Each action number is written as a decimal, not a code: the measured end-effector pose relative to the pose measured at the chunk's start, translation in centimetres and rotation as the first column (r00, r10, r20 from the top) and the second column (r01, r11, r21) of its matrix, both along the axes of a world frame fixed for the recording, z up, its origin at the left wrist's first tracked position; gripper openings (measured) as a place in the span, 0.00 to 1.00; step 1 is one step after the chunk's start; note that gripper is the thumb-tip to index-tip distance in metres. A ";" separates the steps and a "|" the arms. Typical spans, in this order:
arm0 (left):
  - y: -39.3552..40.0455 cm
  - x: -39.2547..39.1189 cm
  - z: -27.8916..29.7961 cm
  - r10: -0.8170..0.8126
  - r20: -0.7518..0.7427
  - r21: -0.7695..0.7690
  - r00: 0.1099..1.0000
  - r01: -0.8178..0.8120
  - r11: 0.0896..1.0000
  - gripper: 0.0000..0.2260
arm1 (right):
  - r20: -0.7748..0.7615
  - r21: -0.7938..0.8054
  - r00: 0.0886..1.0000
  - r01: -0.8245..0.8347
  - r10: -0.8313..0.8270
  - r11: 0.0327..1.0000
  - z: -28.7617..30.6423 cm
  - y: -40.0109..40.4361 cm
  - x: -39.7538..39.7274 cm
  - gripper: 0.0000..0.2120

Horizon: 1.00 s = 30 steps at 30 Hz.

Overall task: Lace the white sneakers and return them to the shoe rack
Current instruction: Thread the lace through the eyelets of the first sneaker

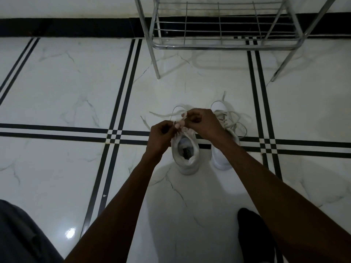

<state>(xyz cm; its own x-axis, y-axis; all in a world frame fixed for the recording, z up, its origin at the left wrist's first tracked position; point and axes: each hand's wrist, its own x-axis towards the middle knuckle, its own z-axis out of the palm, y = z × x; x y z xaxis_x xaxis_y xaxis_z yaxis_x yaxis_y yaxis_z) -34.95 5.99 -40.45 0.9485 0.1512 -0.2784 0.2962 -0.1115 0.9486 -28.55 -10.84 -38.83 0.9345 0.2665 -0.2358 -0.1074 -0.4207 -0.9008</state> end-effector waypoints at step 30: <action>-1.5 -0.7 -0.2 0.110 0.071 0.115 0.991 -0.118 0.986 0.26 | -0.162 0.054 0.987 0.031 -0.022 0.998 0.8 1.0 -1.1 0.11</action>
<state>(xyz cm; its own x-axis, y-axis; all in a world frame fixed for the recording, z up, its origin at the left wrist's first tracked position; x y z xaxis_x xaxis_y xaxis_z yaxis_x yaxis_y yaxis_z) -35.69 4.47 -40.60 0.9384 0.2876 -0.1914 0.2527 -0.1937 0.9480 -29.63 -9.81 -38.02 0.8924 0.2594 -0.3692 -0.2635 -0.3645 -0.8931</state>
